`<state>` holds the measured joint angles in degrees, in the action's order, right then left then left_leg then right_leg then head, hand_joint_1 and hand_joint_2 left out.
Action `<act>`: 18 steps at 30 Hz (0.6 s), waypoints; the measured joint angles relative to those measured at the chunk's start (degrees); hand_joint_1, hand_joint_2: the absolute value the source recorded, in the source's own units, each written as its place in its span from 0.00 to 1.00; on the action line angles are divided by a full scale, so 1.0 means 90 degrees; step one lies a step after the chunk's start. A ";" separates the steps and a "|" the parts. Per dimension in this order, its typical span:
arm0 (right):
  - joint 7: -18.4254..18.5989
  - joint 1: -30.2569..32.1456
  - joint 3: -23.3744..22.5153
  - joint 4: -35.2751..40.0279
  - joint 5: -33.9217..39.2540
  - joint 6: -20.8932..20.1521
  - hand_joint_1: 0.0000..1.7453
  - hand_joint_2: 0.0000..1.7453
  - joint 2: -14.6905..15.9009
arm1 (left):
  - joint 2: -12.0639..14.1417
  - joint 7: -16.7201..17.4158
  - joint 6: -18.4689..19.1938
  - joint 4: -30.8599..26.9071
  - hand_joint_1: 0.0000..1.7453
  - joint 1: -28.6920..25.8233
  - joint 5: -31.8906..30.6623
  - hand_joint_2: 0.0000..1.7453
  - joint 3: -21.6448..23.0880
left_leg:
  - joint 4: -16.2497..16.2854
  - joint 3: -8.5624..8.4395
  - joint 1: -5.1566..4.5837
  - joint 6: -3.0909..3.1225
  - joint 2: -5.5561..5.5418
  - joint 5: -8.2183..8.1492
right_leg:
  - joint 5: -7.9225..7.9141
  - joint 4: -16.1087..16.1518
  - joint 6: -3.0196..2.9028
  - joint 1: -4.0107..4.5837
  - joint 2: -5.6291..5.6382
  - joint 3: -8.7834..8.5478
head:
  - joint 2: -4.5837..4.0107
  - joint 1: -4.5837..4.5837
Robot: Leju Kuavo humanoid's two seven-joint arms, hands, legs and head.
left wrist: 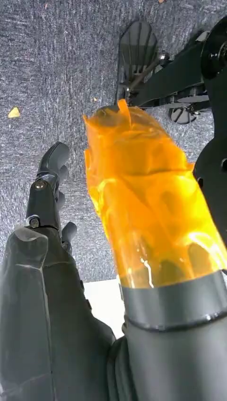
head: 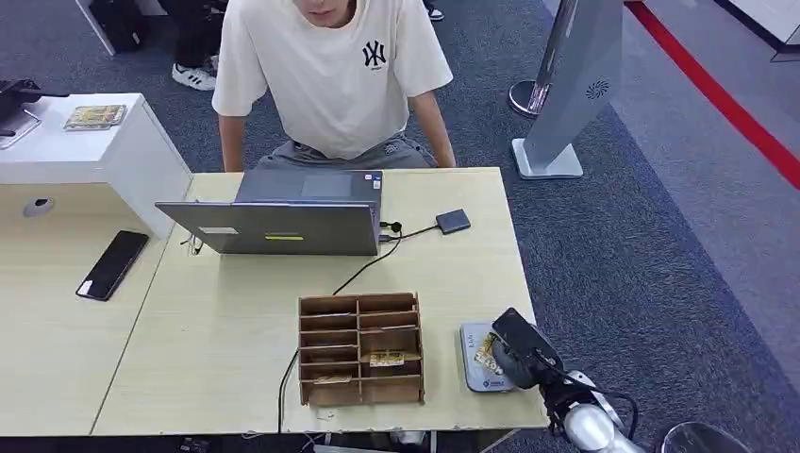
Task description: Pass the card to the sensor for recognition and then transmit it.
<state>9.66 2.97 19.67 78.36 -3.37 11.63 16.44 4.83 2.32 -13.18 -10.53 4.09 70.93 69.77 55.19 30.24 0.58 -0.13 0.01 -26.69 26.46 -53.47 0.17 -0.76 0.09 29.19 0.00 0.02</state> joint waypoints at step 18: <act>-0.0102 -0.0061 0.0044 -0.0061 0.0010 0.0000 1.00 1.00 0.0000 | 0.0000 -0.0002 -0.0007 0.0000 0.00 0.0000 0.0007 0.00 0.0000 | 0.0000 0.0000 0.0000 0.0000 0.0000 0.0000 | 0.0000 0.0000 0.0000 0.0000 0.0000 0.0000 | 0.0000 0.0000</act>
<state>8.74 2.42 20.06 77.81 -3.28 11.63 16.44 4.83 2.29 -13.25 -10.54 4.09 70.99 69.77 55.19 30.24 0.58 -0.13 0.01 -26.68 26.46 -53.47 0.16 -0.76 0.10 29.19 0.00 0.02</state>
